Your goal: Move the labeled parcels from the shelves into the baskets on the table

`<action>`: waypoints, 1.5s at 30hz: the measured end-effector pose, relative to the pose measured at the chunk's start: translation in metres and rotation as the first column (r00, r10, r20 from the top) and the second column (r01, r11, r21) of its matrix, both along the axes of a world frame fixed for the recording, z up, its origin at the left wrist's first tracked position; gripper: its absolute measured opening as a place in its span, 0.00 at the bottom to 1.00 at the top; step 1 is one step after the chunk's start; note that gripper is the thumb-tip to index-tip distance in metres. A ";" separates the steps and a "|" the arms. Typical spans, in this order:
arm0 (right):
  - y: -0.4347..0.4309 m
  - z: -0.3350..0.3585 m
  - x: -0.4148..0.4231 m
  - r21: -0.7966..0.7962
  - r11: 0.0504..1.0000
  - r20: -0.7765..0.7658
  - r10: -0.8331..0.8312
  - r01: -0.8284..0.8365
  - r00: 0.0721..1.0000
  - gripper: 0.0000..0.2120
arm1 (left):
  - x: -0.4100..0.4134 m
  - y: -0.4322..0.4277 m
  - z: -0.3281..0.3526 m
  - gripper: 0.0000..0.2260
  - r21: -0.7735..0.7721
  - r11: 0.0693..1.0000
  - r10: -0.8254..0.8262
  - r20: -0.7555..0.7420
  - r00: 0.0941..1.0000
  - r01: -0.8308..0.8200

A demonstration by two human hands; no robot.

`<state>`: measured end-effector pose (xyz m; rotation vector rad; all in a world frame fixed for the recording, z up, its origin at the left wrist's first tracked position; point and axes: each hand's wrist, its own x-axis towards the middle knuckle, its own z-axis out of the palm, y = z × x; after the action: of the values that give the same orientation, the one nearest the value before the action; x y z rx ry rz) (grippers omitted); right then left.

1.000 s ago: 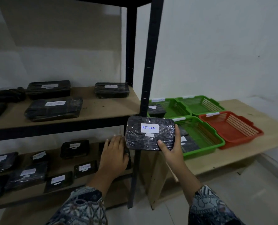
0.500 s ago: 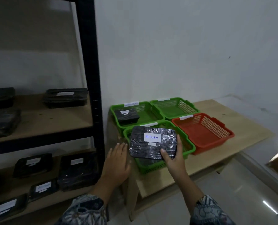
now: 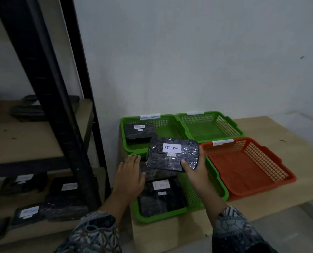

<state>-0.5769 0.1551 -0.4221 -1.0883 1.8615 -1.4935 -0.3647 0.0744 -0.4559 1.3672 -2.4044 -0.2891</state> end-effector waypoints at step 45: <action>-0.236 -0.044 -0.038 0.592 0.742 0.055 0.351 -0.314 0.935 0.39 | -0.025 -0.156 -0.052 0.31 0.195 0.952 0.218 0.104 0.970 -0.235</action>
<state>-0.6152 -0.0805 -0.4664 -1.0750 1.8559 -0.6004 -0.3894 -0.0812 -0.5078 1.7629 -2.3026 -0.4383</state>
